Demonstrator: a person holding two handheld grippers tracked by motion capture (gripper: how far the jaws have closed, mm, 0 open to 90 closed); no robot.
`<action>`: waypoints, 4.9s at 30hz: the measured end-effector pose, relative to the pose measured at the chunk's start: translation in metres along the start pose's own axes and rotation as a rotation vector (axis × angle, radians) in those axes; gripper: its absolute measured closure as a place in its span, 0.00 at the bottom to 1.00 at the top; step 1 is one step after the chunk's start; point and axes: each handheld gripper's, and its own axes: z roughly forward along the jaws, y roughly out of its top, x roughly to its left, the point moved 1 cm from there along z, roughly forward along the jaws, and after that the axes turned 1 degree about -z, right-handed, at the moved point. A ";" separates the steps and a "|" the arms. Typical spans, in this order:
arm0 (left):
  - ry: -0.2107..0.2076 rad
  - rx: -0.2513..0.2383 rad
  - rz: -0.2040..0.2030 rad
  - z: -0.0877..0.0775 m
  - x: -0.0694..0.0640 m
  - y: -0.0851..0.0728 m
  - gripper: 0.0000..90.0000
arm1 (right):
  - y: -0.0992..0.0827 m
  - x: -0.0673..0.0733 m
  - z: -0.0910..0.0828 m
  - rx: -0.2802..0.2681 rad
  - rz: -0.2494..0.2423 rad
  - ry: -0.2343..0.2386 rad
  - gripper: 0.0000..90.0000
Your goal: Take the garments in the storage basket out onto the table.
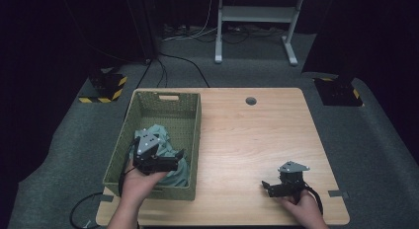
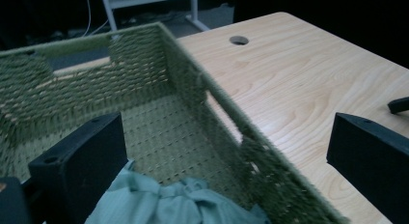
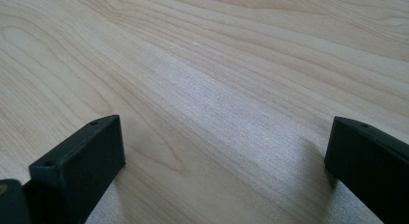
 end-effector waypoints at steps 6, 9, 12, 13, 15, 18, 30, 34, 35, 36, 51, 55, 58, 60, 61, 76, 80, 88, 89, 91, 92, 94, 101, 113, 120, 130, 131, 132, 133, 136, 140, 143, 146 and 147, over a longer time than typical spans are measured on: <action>0.064 0.058 -0.016 0.004 0.023 -0.001 0.00 | 0.000 0.000 0.000 0.000 -0.002 0.002 0.00; 0.085 0.080 -0.046 0.007 0.033 -0.003 0.00 | 0.000 0.000 0.000 0.001 -0.010 0.010 0.00; 0.108 0.116 -0.082 0.011 0.046 -0.008 0.00 | 0.000 0.000 0.000 0.001 -0.011 0.011 0.00; 0.112 0.129 -0.085 0.012 0.048 -0.009 0.00 | 0.000 0.000 0.000 0.001 -0.011 0.011 0.00; 0.117 0.157 -0.096 0.015 0.054 -0.011 0.00 | 0.000 0.000 0.000 0.001 -0.011 0.011 0.00; 0.115 0.194 -0.109 0.020 0.060 -0.014 0.00 | 0.000 0.000 0.000 0.001 -0.011 0.011 0.00; 0.140 0.377 -0.143 0.038 0.078 -0.021 0.01 | 0.000 0.000 0.000 0.001 -0.012 0.011 0.00; 0.138 0.415 -0.172 0.042 0.083 -0.025 0.01 | 0.000 0.000 0.000 0.001 -0.011 0.011 0.00; 0.132 0.429 -0.175 0.043 0.084 -0.027 0.01 | 0.000 0.000 0.000 0.001 -0.011 0.011 0.00; 0.114 0.439 -0.182 0.044 0.084 -0.028 0.01 | 0.000 0.000 0.000 0.000 -0.011 0.012 0.00; 0.060 0.586 -0.156 0.064 0.086 -0.041 0.03 | 0.000 0.000 0.000 0.002 -0.012 0.010 0.00; 0.034 0.609 -0.167 0.072 0.086 -0.044 0.04 | 0.000 0.000 0.000 0.001 -0.012 0.010 0.00; -0.008 0.623 -0.164 0.080 0.084 -0.045 0.04 | 0.000 0.000 0.000 0.002 -0.012 0.010 0.00; -0.012 0.625 -0.169 0.084 0.082 -0.045 0.04 | 0.000 0.000 0.000 0.002 -0.012 0.010 0.00; -0.012 0.625 -0.169 0.084 0.082 -0.045 0.04 | 0.000 0.000 0.000 0.002 -0.012 0.010 0.00; 0.015 0.722 -0.116 0.102 0.078 -0.054 0.16 | 0.000 0.000 0.000 0.002 -0.012 0.010 0.00; -0.012 0.737 -0.068 0.102 0.070 -0.054 0.36 | 0.000 0.000 0.000 0.002 -0.013 0.010 0.00; -0.037 0.743 -0.029 0.101 0.065 -0.051 0.57 | 0.000 0.000 0.000 0.002 -0.013 0.010 0.00; -0.037 0.743 -0.029 0.101 0.065 -0.051 0.60 | 0.000 0.000 0.000 0.002 -0.013 0.010 0.00; -0.032 0.746 -0.026 0.101 0.065 -0.049 0.64 | 0.000 0.000 0.000 0.002 -0.012 0.010 0.00; -0.028 0.744 -0.015 0.100 0.064 -0.048 0.66 | 0.000 0.000 0.000 0.002 -0.012 0.010 0.00; -0.021 0.739 -0.002 0.100 0.062 -0.046 0.68 | 0.000 0.000 0.000 0.001 -0.012 0.011 0.00; 0.024 0.610 -0.018 0.087 0.065 -0.033 0.70 | 0.000 0.000 0.000 0.000 -0.010 0.012 0.00; 0.108 0.289 0.045 0.046 0.056 -0.003 0.72 | 0.000 0.000 0.000 -0.001 -0.009 0.013 0.00; 0.168 0.146 0.093 0.029 0.046 0.010 0.72 | 0.000 0.000 0.000 -0.001 -0.009 0.013 0.00; 0.248 -0.047 0.154 0.003 0.031 0.032 0.72 | 0.000 0.000 0.000 -0.001 -0.008 0.014 0.00; 0.248 -0.047 0.154 0.003 0.031 0.032 0.72 | 0.000 0.000 0.000 -0.001 -0.008 0.014 0.00; 0.250 -0.082 0.151 -0.001 0.028 0.036 0.72 | 0.000 0.000 0.000 -0.001 -0.008 0.014 0.00; 0.251 -0.097 0.152 -0.003 0.027 0.037 0.72 | 0.000 0.000 0.000 -0.001 -0.008 0.014 0.00; 0.259 -0.143 0.158 -0.009 0.022 0.043 0.72 | 0.000 0.000 0.000 -0.001 -0.008 0.014 0.00; 0.278 -0.208 0.165 -0.015 0.016 0.050 0.72 | 0.000 0.000 0.000 -0.001 -0.008 0.014 0.00; 0.283 -0.241 0.169 -0.019 0.012 0.055 0.72 | 0.000 0.000 0.000 -0.001 -0.008 0.014 0.00; 0.278 -0.259 0.168 -0.021 0.008 0.059 0.72 | 0.000 0.000 0.000 -0.001 -0.008 0.014 0.00; 0.278 -0.266 0.171 -0.021 0.007 0.060 0.72 | 0.000 0.000 0.000 -0.001 -0.008 0.014 0.00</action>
